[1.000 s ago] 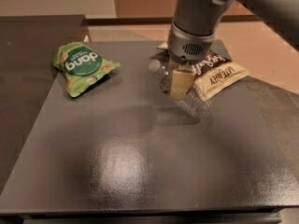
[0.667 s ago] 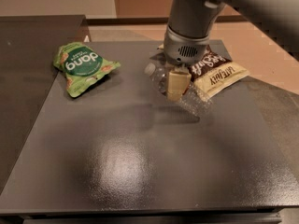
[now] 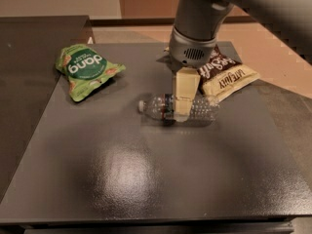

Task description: Knock water bottle over

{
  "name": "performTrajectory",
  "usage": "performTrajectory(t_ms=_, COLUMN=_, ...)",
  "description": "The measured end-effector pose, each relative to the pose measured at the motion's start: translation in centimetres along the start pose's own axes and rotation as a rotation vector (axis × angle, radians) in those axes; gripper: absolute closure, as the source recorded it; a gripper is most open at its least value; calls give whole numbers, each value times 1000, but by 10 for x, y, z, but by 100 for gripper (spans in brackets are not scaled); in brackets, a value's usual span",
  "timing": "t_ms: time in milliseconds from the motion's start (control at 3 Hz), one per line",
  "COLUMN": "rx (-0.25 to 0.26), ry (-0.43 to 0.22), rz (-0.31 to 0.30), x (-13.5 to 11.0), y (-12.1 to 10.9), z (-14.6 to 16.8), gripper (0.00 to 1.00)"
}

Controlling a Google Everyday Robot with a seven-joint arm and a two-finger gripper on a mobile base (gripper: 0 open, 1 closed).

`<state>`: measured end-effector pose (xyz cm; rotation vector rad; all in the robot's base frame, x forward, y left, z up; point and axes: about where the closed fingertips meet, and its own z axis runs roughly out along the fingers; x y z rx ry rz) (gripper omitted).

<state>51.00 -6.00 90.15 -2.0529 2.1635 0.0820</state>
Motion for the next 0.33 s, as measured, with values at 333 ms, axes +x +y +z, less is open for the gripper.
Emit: performTrajectory(t_ms=333, rx=0, ry=0, rz=0, x=0, y=0, z=0, gripper=0)
